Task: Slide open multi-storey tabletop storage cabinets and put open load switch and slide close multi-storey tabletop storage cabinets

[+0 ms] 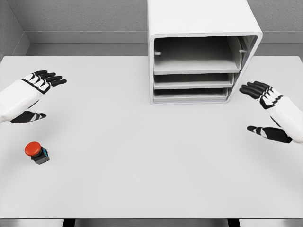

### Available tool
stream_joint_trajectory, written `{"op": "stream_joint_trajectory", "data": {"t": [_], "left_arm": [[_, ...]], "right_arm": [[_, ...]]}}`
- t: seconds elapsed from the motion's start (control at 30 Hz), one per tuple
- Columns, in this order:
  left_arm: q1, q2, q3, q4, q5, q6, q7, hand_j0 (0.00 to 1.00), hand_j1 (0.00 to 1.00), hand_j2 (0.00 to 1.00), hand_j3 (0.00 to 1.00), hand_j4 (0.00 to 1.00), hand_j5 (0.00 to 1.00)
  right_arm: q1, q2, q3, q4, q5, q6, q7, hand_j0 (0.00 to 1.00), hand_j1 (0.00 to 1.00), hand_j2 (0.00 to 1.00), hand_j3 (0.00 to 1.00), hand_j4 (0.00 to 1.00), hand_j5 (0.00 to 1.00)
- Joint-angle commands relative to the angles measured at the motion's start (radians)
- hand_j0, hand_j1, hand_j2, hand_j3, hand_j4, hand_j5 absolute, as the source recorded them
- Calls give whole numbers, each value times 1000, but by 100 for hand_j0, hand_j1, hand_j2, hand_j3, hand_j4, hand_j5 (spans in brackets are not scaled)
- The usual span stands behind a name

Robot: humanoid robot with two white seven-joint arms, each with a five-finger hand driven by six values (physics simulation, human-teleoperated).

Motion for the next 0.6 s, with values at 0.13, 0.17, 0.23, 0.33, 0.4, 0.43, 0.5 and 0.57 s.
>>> {"op": "stream_joint_trajectory", "data": {"t": [0.13, 0.17, 0.23, 0.33, 0.4, 0.43, 0.5, 0.57], "left_arm": [[2, -7, 76, 22, 23, 2, -220, 100, 100, 100, 100, 100, 100], [3, -7, 93, 23, 37, 2, -266, 100, 100, 100, 100, 100, 100], [3, -9, 108, 31, 78, 2, -274, 100, 100, 100, 100, 100, 100], [11, -21, 143, 32, 107, 2, -274, 100, 100, 100, 100, 100, 100], [11, -19, 151, 32, 136, 2, -274, 100, 100, 100, 100, 100, 100], [12, -19, 162, 31, 141, 2, -274, 100, 100, 100, 100, 100, 100], [6, -10, 162, 32, 138, 2, -274, 100, 100, 100, 100, 100, 100], [6, 20, 160, 32, 136, 2, -274, 100, 100, 100, 100, 100, 100]], "right_arm": [[-26, 9, 8, 7, 15, -1, -1, 100, 100, 100, 100, 100, 100], [-31, 9, 6, 16, 15, -1, -2, 100, 100, 100, 100, 100, 100], [-31, 9, 9, 42, 38, -1, -2, 100, 100, 100, 100, 100, 100], [-31, 12, 11, 37, 78, -1, -2, 93, 93, 93, 93, 93, 93], [-31, 12, 11, 30, 98, -1, -2, 77, 77, 77, 77, 77, 77], [-31, 12, 9, 30, 99, -1, -1, 72, 72, 72, 72, 72, 72], [-38, 14, 8, 28, 98, -1, 19, 70, 70, 70, 70, 70, 70], [-67, 27, 14, 28, 107, -1, 39, 70, 70, 70, 70, 70, 70]]}}
